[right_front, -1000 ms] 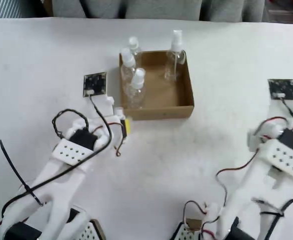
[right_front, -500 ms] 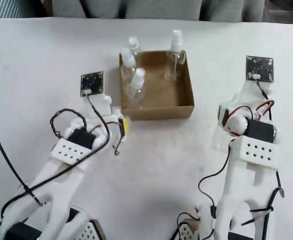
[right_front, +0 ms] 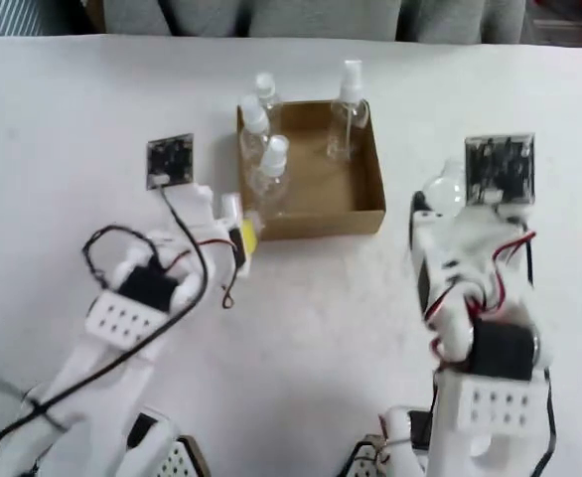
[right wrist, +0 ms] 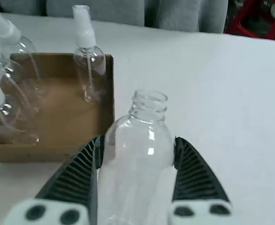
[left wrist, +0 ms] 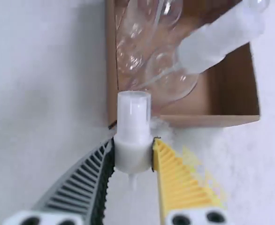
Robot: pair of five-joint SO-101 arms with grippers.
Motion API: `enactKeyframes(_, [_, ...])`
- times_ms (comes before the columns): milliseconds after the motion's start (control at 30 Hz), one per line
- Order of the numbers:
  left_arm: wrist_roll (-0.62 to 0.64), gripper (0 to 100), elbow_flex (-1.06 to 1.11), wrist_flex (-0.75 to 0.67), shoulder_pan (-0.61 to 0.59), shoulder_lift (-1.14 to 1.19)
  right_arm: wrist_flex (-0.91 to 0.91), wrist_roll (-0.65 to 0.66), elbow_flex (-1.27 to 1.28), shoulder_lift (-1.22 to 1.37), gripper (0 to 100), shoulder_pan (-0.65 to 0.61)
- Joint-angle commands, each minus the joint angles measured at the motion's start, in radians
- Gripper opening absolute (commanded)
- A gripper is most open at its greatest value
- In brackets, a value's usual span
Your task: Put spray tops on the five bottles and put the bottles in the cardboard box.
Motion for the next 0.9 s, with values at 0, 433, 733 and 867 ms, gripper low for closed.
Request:
enactKeyframes(0, [-0.008,2,-0.057,0.023,-0.012,-0.226,-0.110,-0.014,0.051,-0.077,1.9,-0.064])
enactKeyframes(433, [-0.196,2,-0.497,0.038,-0.030,-0.432,-0.056,-0.015,0.103,-0.243,2.0,-0.371])
enactKeyframes(733, [-0.201,2,-0.845,-0.084,-0.008,-0.234,-0.193,-0.008,0.430,-0.576,1.9,-0.585])
enactKeyframes(867, [-0.203,2,-0.965,0.003,0.079,-0.148,-0.262,-0.006,0.578,-0.737,1.9,-0.585])
